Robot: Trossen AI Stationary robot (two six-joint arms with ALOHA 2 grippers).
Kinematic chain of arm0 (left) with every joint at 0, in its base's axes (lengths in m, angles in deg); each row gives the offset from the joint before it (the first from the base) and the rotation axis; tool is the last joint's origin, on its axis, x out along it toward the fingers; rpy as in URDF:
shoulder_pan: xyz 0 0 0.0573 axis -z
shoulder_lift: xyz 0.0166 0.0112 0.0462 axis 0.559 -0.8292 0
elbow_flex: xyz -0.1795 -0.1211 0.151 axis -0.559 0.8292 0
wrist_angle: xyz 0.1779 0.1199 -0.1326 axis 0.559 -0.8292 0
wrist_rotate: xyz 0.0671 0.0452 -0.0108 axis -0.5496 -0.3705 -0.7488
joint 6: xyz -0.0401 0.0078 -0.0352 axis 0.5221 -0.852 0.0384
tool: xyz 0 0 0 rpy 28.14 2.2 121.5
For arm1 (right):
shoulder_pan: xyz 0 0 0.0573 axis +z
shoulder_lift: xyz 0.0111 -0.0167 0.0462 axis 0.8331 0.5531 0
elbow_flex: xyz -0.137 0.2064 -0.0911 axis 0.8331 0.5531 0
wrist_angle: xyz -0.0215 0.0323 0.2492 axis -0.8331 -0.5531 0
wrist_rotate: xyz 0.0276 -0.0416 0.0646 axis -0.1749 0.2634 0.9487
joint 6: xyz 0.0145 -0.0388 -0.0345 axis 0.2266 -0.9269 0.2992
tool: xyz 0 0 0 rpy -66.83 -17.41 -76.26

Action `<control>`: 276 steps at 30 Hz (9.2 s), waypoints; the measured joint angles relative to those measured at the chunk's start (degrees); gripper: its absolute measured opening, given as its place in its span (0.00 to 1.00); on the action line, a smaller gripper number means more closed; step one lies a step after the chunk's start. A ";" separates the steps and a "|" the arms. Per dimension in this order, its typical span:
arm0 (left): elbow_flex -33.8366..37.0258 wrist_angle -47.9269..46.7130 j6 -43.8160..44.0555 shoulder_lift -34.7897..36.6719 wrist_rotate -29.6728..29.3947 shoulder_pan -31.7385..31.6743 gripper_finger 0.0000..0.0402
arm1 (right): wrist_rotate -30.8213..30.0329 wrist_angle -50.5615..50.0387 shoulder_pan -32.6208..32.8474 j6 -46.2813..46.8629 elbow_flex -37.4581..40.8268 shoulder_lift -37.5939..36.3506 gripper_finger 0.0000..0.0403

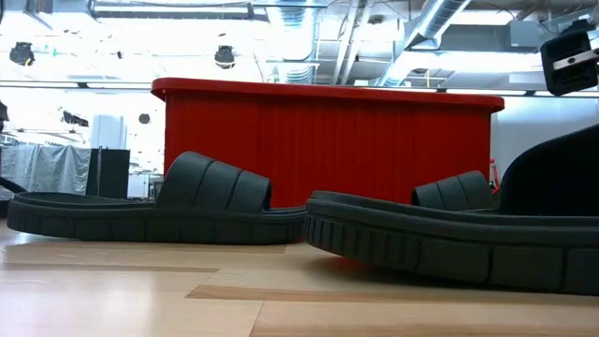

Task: Pick and place slides into bin
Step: Put the top right black slide into the red bin

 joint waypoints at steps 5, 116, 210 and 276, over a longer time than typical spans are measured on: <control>0.00 -2.81 2.13 5.37 14.74 3.45 0.40 | -0.02 0.00 0.00 0.01 -0.01 0.00 0.00; 30.62 44.16 13.81 27.13 7.68 36.37 0.40 | -36.80 -52.94 -9.99 46.46 -36.40 54.78 0.00; 30.62 39.99 12.65 27.98 7.85 36.37 0.40 | -39.43 -30.64 -8.79 -6.55 -35.22 73.14 0.42; 30.64 40.93 15.32 27.84 7.80 36.35 0.40 | -36.30 -25.65 -16.42 -11.97 -38.81 82.45 0.00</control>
